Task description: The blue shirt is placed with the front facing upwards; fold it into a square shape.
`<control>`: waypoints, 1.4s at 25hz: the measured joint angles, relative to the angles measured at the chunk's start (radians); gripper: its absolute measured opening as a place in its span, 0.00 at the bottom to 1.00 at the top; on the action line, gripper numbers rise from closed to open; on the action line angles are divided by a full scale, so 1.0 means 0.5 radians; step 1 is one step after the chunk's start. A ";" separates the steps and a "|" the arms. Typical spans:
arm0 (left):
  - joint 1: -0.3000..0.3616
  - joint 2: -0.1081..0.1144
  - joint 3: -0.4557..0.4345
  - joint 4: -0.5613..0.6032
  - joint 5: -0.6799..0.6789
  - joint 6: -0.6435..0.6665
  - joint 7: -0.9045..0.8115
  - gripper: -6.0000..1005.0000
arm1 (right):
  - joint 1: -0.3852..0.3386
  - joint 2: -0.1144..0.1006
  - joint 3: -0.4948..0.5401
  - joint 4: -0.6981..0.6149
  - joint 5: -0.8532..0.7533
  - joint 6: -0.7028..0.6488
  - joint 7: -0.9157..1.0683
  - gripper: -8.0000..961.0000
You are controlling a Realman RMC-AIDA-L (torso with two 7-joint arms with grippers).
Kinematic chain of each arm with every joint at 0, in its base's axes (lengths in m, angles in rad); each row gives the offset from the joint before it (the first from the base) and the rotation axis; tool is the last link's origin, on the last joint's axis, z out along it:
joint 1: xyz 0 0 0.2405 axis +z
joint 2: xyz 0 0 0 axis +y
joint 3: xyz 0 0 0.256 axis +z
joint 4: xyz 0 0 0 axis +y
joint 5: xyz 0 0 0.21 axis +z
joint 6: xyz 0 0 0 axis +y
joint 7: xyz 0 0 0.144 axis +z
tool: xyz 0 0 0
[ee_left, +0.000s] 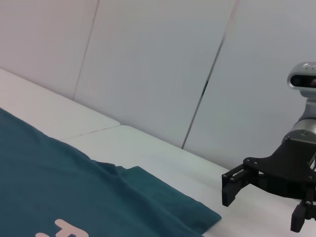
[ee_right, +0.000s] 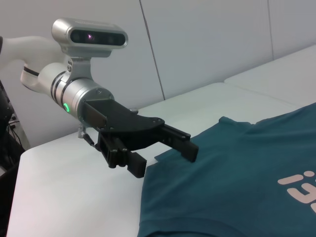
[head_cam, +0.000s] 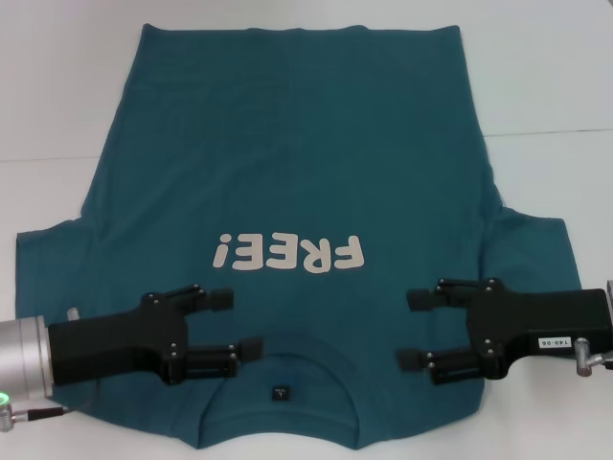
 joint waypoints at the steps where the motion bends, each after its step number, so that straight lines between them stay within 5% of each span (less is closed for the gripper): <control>1: 0.002 -0.001 0.000 0.000 0.000 -0.001 -0.005 0.93 | 0.004 0.000 0.000 0.001 0.000 0.005 0.001 0.96; 14: 0.034 -0.006 -0.075 -0.024 0.049 -0.004 -0.046 0.93 | 0.025 0.001 -0.004 0.004 -0.001 0.020 0.009 0.96; 19: 0.206 0.010 -0.482 -0.198 0.112 -0.075 -0.204 0.93 | 0.016 0.001 -0.004 0.005 0.000 0.018 0.009 0.96; 24: 0.303 0.005 -0.896 -0.392 0.358 -0.268 -0.701 0.93 | 0.011 0.001 -0.004 0.005 0.003 0.003 0.009 0.96; 28: 0.248 0.059 -1.134 -0.436 0.752 -0.385 -1.272 0.93 | 0.009 0.001 -0.004 0.005 0.004 0.003 0.009 0.96; 35: 0.112 0.148 -1.256 -0.442 1.363 -0.357 -2.033 0.93 | 0.017 0.001 -0.004 -0.007 -0.001 0.000 0.020 0.96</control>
